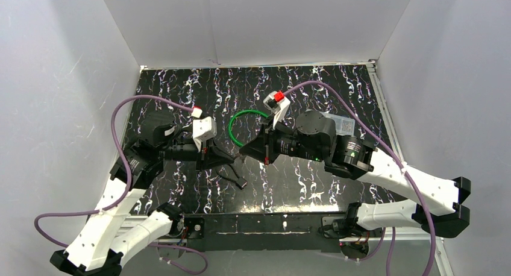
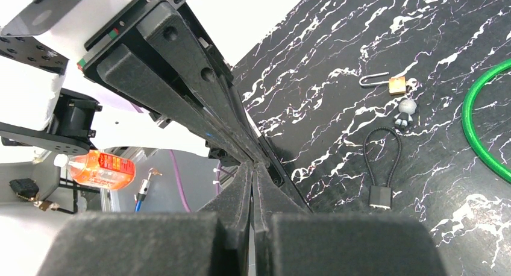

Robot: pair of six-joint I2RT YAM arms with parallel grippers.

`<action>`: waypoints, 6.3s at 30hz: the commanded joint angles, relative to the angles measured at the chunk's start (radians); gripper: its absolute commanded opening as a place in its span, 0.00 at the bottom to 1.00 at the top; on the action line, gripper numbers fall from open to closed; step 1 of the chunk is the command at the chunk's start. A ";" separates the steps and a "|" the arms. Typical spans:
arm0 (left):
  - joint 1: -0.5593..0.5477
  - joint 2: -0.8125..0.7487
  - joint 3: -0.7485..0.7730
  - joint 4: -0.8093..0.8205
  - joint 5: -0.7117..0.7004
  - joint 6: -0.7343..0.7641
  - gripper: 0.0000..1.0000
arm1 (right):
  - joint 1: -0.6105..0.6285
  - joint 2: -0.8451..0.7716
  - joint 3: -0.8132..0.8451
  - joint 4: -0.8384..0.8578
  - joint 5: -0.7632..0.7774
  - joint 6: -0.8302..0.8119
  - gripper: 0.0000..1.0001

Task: Unlock with the key
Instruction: Pick up the key from the center of the board, then move the lock to the center of the board.

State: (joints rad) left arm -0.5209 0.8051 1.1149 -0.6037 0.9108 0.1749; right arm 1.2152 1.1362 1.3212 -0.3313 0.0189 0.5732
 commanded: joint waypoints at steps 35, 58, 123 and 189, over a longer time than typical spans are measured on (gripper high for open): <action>-0.003 0.025 0.155 -0.292 0.017 0.206 0.00 | 0.007 -0.074 0.109 -0.058 -0.001 -0.286 0.63; -0.003 0.052 0.204 -0.360 0.030 0.243 0.00 | 0.025 0.113 0.142 -0.062 -0.283 -0.353 0.59; -0.002 0.082 0.217 -0.312 0.142 0.159 0.02 | 0.059 0.060 0.039 0.087 -0.189 -0.289 0.01; -0.222 1.275 0.389 0.079 -0.445 0.320 0.31 | -0.091 -0.621 -0.392 -0.353 0.714 0.079 0.01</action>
State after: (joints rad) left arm -0.7227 2.1063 1.5562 -0.5262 0.4522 0.5503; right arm 1.1385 0.5022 0.9031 -0.7406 0.7048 0.6899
